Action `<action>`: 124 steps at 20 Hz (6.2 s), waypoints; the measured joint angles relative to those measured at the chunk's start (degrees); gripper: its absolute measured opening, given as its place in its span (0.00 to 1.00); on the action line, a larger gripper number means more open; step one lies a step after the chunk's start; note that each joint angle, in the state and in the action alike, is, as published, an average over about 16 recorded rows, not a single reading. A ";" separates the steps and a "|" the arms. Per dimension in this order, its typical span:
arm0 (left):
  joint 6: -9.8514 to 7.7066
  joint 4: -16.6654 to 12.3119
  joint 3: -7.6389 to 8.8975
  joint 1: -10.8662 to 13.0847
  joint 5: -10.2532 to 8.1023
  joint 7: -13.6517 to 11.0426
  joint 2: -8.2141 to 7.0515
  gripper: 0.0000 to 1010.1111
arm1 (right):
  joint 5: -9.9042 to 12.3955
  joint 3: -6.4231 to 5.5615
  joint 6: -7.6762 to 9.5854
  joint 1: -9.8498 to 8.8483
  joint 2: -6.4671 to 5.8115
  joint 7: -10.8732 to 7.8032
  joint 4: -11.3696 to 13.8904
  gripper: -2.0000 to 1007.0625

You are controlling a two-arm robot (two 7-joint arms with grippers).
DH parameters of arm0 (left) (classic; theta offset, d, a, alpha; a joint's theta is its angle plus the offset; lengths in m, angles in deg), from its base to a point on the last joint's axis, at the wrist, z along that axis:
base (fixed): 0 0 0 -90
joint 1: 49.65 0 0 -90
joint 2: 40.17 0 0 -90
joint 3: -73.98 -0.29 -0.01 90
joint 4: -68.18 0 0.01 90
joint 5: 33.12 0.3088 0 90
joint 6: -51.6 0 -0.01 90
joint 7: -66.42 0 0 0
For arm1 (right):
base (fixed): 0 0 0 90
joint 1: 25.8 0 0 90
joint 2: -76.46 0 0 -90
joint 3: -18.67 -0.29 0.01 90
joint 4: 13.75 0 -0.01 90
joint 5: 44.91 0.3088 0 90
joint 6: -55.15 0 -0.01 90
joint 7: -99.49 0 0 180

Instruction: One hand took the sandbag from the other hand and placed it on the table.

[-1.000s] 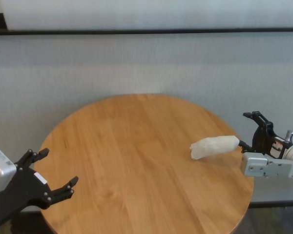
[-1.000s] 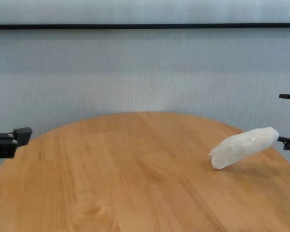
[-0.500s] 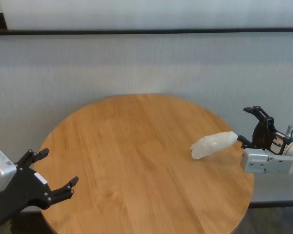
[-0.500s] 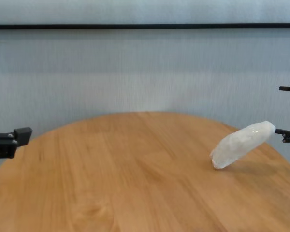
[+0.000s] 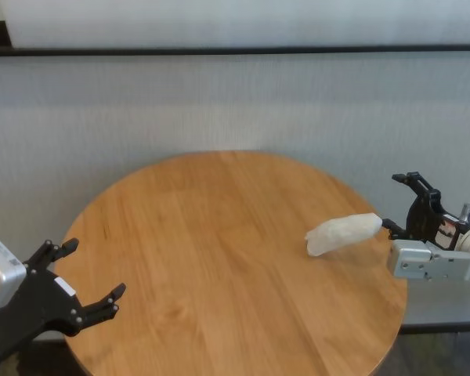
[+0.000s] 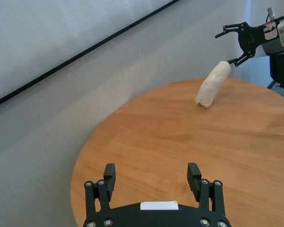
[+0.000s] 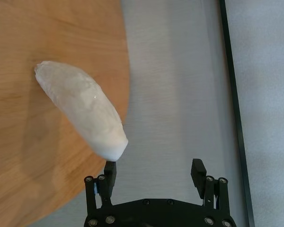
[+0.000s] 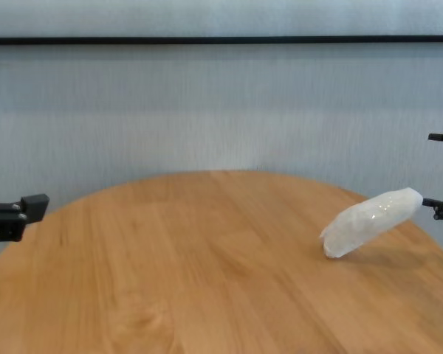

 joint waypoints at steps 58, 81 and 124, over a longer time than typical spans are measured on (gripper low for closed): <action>-0.02 0.01 0.00 -0.02 -0.01 -0.06 0.00 0.99 | 28.04 -8.30 5.75 -16.54 12.82 -12.90 20.35 0.99; 2.28 6.20 -2.90 -5.87 -3.82 -1.96 8.86 0.99 | 27.89 -8.12 5.39 -16.28 12.74 -13.04 20.29 0.99; 8.35 23.92 -10.11 -19.42 7.29 -3.54 20.64 0.99 | 27.83 -8.12 5.39 -16.26 12.69 -13.04 20.26 0.99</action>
